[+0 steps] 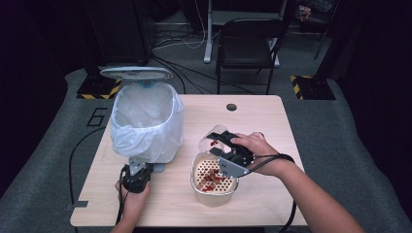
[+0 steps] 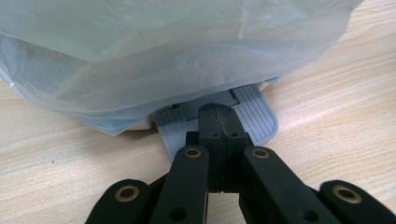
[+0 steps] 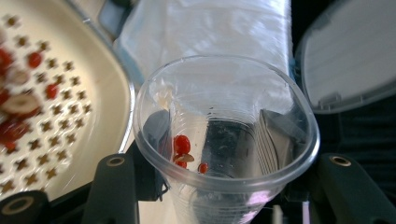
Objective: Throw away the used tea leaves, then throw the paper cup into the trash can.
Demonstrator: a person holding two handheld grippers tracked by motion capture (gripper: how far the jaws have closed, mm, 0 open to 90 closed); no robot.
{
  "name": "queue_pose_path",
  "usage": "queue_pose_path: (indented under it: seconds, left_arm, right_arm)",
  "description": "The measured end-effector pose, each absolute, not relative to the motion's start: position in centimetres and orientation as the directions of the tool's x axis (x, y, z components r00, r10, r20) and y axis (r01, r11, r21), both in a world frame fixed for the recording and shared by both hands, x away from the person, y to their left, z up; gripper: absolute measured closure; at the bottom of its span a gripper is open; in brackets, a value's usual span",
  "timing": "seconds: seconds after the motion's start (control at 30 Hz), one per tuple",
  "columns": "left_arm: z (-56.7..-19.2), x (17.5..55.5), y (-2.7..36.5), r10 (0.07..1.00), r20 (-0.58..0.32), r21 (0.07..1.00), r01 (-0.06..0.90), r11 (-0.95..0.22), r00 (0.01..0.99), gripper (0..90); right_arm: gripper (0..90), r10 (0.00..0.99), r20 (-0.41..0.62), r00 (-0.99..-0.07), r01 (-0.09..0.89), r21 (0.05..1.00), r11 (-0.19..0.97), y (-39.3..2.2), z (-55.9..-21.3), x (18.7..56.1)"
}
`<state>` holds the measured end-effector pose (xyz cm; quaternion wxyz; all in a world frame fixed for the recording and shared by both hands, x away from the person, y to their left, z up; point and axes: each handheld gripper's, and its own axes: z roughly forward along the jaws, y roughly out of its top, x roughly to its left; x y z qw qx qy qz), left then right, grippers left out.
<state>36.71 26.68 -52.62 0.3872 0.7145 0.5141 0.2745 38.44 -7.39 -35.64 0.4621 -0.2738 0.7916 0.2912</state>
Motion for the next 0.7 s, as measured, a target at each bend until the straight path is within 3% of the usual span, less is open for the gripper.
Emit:
queue_pose_path:
  seconds: [0.3, 0.7]
  left_arm:
    - [-52.6, 36.7, 26.7, 0.946, -0.011, 0.833, 0.526, -0.169, 0.323, 90.0]
    - [-52.6, 36.7, 26.8, 0.945, 0.005, 0.828, 0.528, -0.188, 0.328, 90.0]
  right_arm:
    - [45.4, 0.032, -0.726, -0.686, -0.524, 0.525, 0.671, -8.5, -34.8, 41.6]
    - [45.8, 0.177, -0.528, -0.831, -0.347, 0.740, 0.576, -9.4, -34.1, 43.8]
